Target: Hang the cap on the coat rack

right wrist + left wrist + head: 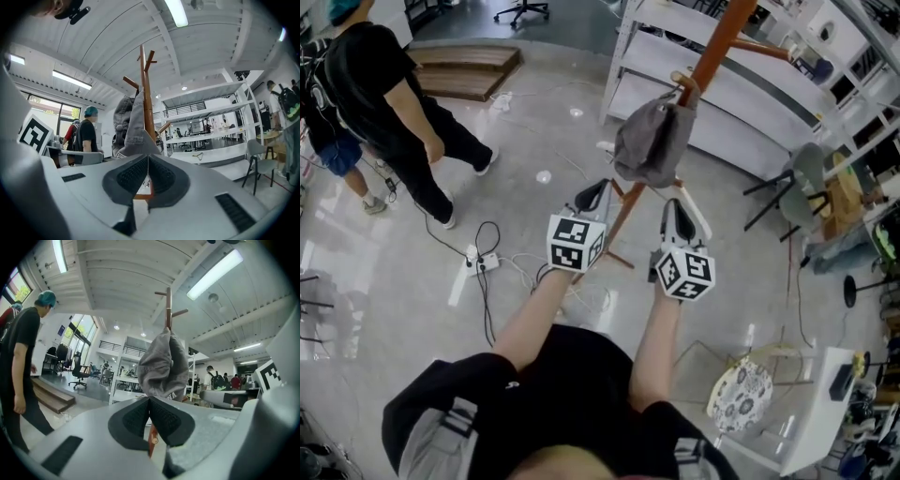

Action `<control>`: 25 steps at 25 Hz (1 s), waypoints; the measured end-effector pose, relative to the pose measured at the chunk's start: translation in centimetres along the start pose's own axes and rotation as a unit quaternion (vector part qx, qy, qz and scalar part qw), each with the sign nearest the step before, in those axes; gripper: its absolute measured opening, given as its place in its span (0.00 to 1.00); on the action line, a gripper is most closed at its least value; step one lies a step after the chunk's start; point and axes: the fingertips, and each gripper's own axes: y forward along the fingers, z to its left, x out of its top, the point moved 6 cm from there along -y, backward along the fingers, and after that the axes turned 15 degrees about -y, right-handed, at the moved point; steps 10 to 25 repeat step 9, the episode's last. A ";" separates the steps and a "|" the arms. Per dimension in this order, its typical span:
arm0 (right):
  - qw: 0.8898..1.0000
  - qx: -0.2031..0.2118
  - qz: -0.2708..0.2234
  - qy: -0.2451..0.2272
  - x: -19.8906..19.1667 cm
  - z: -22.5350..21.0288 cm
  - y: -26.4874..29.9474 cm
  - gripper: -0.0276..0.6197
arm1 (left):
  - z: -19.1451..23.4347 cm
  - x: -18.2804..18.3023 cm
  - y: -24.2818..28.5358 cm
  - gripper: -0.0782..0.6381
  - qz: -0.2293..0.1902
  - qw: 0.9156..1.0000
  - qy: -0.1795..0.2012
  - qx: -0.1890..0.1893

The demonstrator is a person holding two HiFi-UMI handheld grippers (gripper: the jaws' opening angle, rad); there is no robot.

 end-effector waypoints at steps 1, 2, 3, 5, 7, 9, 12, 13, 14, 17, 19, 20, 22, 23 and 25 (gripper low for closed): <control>1.000 0.000 0.000 0.001 0.0 0.0 0.0 0.05 | 0.0 0.0 0.0 0.11 0.000 1.000 0.000 0.001; 1.000 0.000 -0.001 0.001 -0.1 -0.1 0.1 0.05 | 0.0 0.0 0.1 0.11 0.000 1.000 0.000 0.001; 1.000 -0.001 -0.001 0.001 -0.1 -0.2 0.1 0.05 | 0.0 -0.1 0.2 0.11 0.000 1.000 -0.001 0.002; 1.000 -0.002 -0.001 -0.002 0.0 -0.3 0.1 0.05 | 0.1 0.0 0.4 0.11 -0.001 1.000 -0.001 0.001; 1.000 -0.003 -0.001 -0.005 0.0 -0.4 0.2 0.05 | 0.1 0.0 0.6 0.11 -0.002 1.000 -0.001 0.001; 1.000 -0.004 0.000 -0.007 -0.1 -0.4 0.4 0.05 | 0.2 0.1 0.7 0.11 -0.002 1.000 0.000 0.000; 1.000 -0.004 0.000 -0.007 -0.1 -0.4 0.4 0.05 | 0.2 0.1 0.7 0.11 -0.002 1.000 0.000 0.000; 1.000 -0.004 0.000 -0.007 -0.1 -0.4 0.4 0.05 | 0.2 0.1 0.7 0.11 -0.002 1.000 0.000 0.000; 1.000 -0.004 0.000 -0.007 -0.1 -0.4 0.4 0.05 | 0.2 0.1 0.7 0.11 -0.002 1.000 0.000 0.000; 1.000 -0.004 0.000 -0.007 -0.1 -0.4 0.4 0.05 | 0.2 0.1 0.7 0.11 -0.002 1.000 0.000 0.000; 1.000 -0.004 0.000 -0.007 -0.1 -0.4 0.4 0.05 | 0.2 0.1 0.7 0.11 -0.002 1.000 0.000 0.000; 1.000 -0.004 0.000 -0.007 -0.1 -0.4 0.4 0.05 | 0.2 0.1 0.7 0.11 -0.002 1.000 0.000 0.000; 1.000 -0.004 0.000 -0.007 -0.1 -0.4 0.4 0.05 | 0.2 0.1 0.7 0.11 -0.002 1.000 0.000 0.000; 1.000 -0.004 0.000 -0.007 -0.1 -0.4 0.4 0.05 | 0.2 0.1 0.7 0.11 -0.002 1.000 0.000 0.000; 1.000 -0.004 0.000 -0.007 -0.1 -0.4 0.4 0.05 | 0.2 0.1 0.7 0.11 -0.002 1.000 0.000 0.000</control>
